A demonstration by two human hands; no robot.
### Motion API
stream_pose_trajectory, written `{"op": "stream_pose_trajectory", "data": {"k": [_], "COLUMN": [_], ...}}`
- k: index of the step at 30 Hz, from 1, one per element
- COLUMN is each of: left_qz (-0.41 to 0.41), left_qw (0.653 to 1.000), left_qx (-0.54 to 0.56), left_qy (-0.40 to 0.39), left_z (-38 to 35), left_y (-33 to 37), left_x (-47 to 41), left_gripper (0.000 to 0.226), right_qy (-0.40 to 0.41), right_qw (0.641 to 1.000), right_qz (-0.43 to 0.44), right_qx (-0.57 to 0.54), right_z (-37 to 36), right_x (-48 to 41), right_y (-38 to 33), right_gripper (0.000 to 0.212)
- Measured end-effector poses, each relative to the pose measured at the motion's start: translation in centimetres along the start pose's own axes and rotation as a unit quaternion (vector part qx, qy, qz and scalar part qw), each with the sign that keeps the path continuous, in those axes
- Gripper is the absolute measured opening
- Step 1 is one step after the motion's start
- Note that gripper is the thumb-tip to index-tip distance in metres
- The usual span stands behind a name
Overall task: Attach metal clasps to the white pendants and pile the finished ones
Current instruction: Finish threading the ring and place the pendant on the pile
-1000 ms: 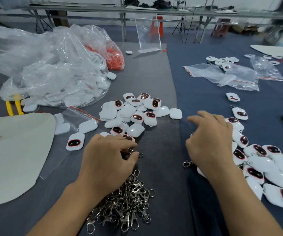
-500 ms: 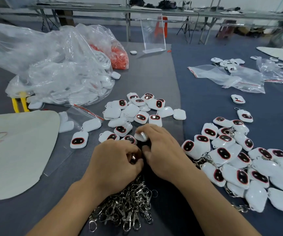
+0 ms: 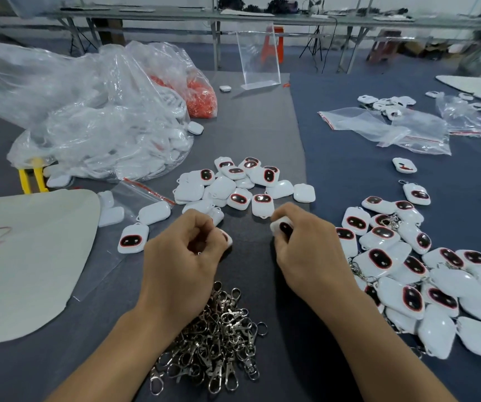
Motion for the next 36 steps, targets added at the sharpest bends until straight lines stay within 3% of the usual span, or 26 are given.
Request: {"op": "stream_pose_trajectory", "data": {"k": [6,9,12,16,20,24,27,29,33,36], "left_qz": [0.000,-0.011,-0.038,-0.039,-0.009,0.041,0.049,0.028,0.006,0.014], "left_qw": [0.997,0.995,0.994,0.995,0.998,0.993,0.993,0.996,0.995,0.996], "left_qx": [-0.062,-0.081,-0.085,-0.075,-0.047,0.074,0.078,0.032,-0.046,-0.041], "left_qy": [-0.041,-0.050,-0.049,-0.055,-0.048,-0.083,-0.080,-0.081,-0.089,-0.078], "left_z": [-0.9,-1.1,-1.2,-1.3,-1.2,-1.9,-1.8,-1.6,-1.6,-1.4], "left_y": [-0.5,-0.3,0.4,0.0,-0.8,-1.3,-1.3,-1.0,-0.5,-0.8], "left_x": [-0.1,0.0,-0.2,-0.3,-0.3,-0.5,-0.5,-0.2,0.1,0.0], "left_gripper": [0.018,0.018,0.020,0.020,0.015,0.009,0.009,0.015,0.021,0.024], "right_qy": [0.019,0.088,0.116,0.020,-0.079,-0.105,-0.108,-0.096,-0.060,-0.039], "right_qw": [0.981,0.978,0.993,0.980,0.939,0.869,0.831,0.836,0.896,0.929], "right_qz": [-0.114,-0.079,0.003,0.007,-0.046,-0.077,-0.097,-0.096,-0.062,-0.056], "right_qx": [0.156,0.173,0.027,-0.199,-0.331,-0.478,-0.537,-0.531,-0.436,-0.365], "right_z": [2.8,4.3,3.6,-0.4,-3.3,-3.6,-3.4,-3.2,-2.7,-2.7], "right_x": [0.4,0.7,1.5,2.2,2.4,2.3,2.2,2.0,1.7,1.8], "right_y": [2.7,2.1,-0.6,-2.1,-2.2,-2.2,-1.8,-1.5,-1.5,-1.3], "right_gripper": [0.025,0.024,0.028,0.028,0.028,0.025,0.030,0.033,0.024,0.017]}}
Point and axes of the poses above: each hand's wrist, its own x-axis away from the middle knuckle, its own z-axis out of the back of the hand, y = z × x, the point moved 9 cm from there along -x, towards the middle knuckle, and after that the axes turned 8 degrees about x, right-handed, at the moved point
